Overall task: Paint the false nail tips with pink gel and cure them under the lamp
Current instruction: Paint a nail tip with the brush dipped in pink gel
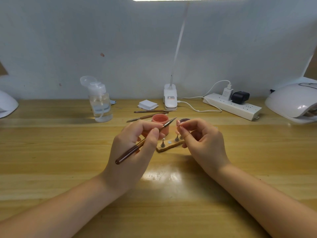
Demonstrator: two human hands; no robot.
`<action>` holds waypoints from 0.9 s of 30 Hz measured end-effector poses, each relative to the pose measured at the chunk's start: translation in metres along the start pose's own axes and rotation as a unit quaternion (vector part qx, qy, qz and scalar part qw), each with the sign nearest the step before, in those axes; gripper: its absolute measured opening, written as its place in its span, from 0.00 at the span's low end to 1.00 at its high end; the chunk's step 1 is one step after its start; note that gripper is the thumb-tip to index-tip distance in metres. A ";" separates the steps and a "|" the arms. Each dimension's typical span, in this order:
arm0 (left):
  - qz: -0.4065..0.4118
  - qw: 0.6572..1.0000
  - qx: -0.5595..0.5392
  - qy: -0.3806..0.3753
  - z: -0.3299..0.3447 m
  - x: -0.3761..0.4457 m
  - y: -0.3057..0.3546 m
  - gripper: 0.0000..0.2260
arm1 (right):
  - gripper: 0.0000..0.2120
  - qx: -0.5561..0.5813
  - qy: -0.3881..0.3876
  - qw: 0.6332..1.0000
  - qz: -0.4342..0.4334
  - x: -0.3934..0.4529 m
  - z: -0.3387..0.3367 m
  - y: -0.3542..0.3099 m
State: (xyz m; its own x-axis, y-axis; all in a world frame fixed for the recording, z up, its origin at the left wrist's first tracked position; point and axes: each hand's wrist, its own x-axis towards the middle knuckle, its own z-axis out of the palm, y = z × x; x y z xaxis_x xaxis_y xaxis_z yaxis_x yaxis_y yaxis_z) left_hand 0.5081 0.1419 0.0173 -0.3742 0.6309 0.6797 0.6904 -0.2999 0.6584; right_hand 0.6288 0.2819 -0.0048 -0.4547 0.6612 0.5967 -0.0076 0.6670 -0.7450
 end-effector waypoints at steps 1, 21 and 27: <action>0.003 1.000 0.000 -0.007 0.001 0.000 0.000 0.11 | 0.04 -0.006 0.000 1.000 -0.006 0.000 0.000 0.000; -0.024 0.998 -0.053 -0.013 0.001 -0.001 -0.003 0.09 | 0.04 -0.013 -0.007 1.000 -0.017 0.000 0.000 0.000; -0.025 0.997 -0.074 -0.001 0.000 -0.002 -0.004 0.11 | 0.04 -0.016 -0.005 1.000 -0.018 0.000 -0.001 0.001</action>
State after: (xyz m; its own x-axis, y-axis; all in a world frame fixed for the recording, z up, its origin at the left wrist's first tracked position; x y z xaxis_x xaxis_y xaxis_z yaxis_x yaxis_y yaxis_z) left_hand 0.5061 0.1419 0.0136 -0.4039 0.6497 0.6440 0.5722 -0.3698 0.7320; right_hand 0.6293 0.2829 -0.0054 -0.4642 0.6333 0.6192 0.0043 0.7007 -0.7134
